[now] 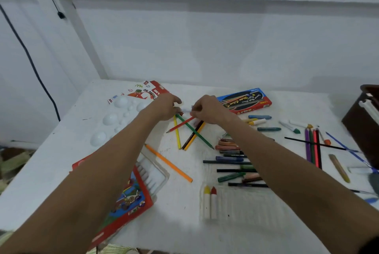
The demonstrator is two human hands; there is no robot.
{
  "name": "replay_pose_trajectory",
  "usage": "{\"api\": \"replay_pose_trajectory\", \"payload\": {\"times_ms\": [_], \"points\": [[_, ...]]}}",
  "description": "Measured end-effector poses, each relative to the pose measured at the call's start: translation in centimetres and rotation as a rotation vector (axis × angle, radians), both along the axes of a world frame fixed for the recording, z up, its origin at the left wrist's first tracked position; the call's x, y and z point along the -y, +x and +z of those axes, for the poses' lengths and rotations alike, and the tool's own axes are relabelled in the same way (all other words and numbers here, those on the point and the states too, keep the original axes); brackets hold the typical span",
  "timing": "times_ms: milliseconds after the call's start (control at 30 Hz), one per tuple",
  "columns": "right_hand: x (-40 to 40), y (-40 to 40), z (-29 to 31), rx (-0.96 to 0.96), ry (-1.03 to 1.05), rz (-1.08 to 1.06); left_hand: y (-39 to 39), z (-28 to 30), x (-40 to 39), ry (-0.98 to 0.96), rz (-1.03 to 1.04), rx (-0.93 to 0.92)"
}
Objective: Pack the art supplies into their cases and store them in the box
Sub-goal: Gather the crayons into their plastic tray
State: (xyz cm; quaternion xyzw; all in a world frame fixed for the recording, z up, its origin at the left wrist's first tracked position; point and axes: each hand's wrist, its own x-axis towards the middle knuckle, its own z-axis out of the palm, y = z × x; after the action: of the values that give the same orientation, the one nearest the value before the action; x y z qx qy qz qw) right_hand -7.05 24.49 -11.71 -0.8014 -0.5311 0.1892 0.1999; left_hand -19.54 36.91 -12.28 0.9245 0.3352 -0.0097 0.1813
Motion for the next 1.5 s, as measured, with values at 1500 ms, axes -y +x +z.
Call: {"api": "replay_pose_trajectory", "payload": {"times_ms": [1500], "points": [[22.5, -8.7, -2.2, -0.424, 0.008, -0.317, -7.2, -1.2, 21.9, -0.516, 0.118, 0.294]]}}
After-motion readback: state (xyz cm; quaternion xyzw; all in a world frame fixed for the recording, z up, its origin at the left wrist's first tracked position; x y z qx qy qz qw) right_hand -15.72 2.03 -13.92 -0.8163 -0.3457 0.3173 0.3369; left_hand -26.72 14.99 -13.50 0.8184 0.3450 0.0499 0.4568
